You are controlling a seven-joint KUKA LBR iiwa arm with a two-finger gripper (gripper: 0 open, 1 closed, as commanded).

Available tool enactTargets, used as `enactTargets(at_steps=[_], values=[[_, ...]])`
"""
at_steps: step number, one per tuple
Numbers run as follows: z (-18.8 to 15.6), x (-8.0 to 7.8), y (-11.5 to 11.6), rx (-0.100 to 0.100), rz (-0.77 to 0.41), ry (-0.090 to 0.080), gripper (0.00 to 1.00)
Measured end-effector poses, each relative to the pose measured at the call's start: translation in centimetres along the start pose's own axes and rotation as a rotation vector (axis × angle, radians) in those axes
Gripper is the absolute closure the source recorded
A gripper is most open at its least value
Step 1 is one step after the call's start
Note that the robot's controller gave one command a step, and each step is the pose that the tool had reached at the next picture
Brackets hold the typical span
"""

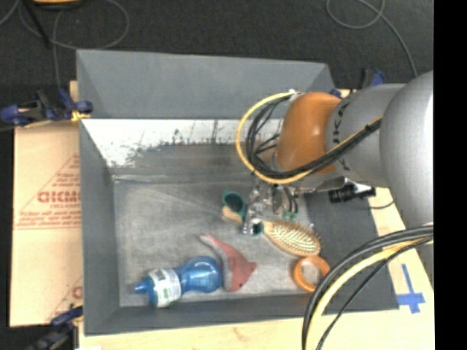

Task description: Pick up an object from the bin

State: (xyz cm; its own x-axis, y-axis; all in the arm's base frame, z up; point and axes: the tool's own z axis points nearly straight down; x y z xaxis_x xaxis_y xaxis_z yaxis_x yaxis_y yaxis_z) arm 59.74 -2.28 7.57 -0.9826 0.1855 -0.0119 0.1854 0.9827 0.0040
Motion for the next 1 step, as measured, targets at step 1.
enactTargets(at_steps=[1], values=[[0.00,0.00,0.00,0.000,-0.001,0.000,1.00]])
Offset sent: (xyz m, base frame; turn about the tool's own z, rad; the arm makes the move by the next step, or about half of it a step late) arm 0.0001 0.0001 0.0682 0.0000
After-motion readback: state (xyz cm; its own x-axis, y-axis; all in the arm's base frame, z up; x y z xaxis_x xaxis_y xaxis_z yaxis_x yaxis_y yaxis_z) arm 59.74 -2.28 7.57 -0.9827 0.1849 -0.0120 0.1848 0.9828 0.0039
